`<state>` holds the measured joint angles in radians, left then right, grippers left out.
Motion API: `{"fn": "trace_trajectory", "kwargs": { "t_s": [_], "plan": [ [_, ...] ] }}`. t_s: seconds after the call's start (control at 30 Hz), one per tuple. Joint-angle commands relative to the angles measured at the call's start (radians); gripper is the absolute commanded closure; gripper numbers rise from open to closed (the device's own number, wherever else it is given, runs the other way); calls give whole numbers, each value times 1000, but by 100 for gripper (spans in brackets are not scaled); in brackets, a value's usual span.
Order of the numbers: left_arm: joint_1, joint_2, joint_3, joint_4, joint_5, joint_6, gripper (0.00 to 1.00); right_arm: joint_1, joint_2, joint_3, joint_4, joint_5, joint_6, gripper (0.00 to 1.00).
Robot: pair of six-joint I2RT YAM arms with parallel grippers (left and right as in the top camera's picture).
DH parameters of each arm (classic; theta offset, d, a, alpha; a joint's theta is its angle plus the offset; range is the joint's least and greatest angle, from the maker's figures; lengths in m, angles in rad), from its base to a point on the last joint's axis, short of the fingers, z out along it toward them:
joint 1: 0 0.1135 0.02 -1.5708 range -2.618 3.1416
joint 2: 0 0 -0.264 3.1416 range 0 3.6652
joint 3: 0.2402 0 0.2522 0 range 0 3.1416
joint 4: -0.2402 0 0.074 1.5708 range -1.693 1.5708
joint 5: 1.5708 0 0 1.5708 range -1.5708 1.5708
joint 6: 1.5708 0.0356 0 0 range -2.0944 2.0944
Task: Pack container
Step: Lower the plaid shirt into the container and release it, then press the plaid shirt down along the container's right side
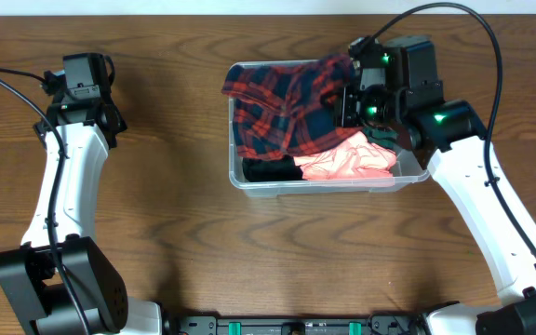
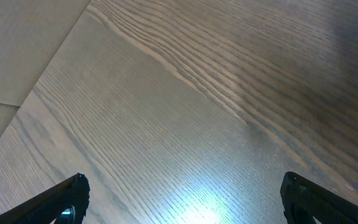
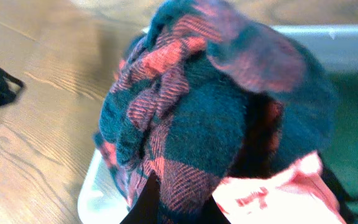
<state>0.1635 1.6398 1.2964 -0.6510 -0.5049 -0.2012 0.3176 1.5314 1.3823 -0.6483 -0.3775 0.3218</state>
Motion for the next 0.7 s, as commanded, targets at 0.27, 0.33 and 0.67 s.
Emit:
{"fn": "trace_trajectory", "kwargs": {
  "t_s": [0.27, 0.33, 0.67],
  "plan": [
    [4, -13, 14, -3, -16, 10, 2, -39, -6, 23, -180, 217, -150, 99],
    [4, -13, 14, -3, -16, 10, 2, -43, -6, 23, -192, 243, -169, 99],
    [4, -13, 14, -3, -16, 10, 2, -43, -6, 23, -200, 401, -234, 99]
  ]
}}
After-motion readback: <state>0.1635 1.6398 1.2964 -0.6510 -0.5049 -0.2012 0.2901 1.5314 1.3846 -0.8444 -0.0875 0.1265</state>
